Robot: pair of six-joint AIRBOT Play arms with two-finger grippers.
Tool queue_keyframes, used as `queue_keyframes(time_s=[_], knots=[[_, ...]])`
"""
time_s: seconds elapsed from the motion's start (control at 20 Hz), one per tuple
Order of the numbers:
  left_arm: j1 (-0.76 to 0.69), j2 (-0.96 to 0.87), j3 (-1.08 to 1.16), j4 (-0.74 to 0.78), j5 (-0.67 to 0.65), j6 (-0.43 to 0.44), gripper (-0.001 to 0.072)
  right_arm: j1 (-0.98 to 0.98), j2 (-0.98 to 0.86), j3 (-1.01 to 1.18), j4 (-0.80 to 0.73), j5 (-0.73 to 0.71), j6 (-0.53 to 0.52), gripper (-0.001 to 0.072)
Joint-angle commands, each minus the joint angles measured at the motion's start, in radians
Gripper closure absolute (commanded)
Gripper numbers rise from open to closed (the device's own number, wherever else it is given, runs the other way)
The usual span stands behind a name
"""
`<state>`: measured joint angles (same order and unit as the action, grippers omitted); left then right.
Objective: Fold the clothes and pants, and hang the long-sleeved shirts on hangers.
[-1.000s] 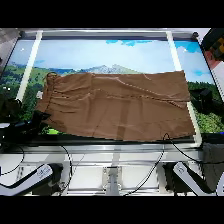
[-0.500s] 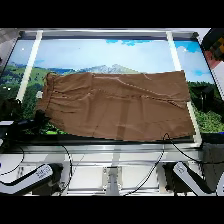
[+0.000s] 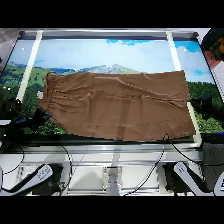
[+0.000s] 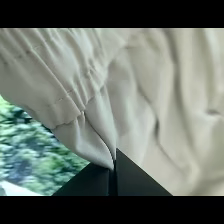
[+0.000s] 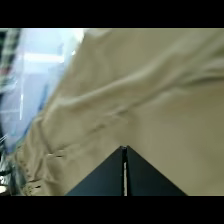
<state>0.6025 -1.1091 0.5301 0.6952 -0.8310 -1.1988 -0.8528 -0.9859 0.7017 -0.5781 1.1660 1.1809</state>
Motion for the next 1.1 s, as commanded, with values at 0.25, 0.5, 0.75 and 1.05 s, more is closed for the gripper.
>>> queue_keyframes(time_s=[0.25, 0.5, 0.75, 1.05], knots=[[-0.005, 0.165, 0.001, -0.001, -0.064, 0.014, 0.0691, -0.280, 0.136, -0.235, -0.243, 0.008, 0.095, 0.0700], [-0.005, 0.167, 0.001, -0.001, -0.064, 0.015, 0.0691, -0.282, 0.133, -0.234, -0.462, 0.049, 0.274, 0.0336], [-0.005, 0.167, 0.001, -0.001, -0.064, 0.029, 0.0691, -0.282, 0.041, -0.234, -0.507, 0.050, 0.340, 0.0214], [-0.005, 0.167, 0.001, -0.001, -0.065, 0.029, 0.0691, -0.282, -0.052, -0.234, -0.454, -0.068, 0.337, 0.0229]])
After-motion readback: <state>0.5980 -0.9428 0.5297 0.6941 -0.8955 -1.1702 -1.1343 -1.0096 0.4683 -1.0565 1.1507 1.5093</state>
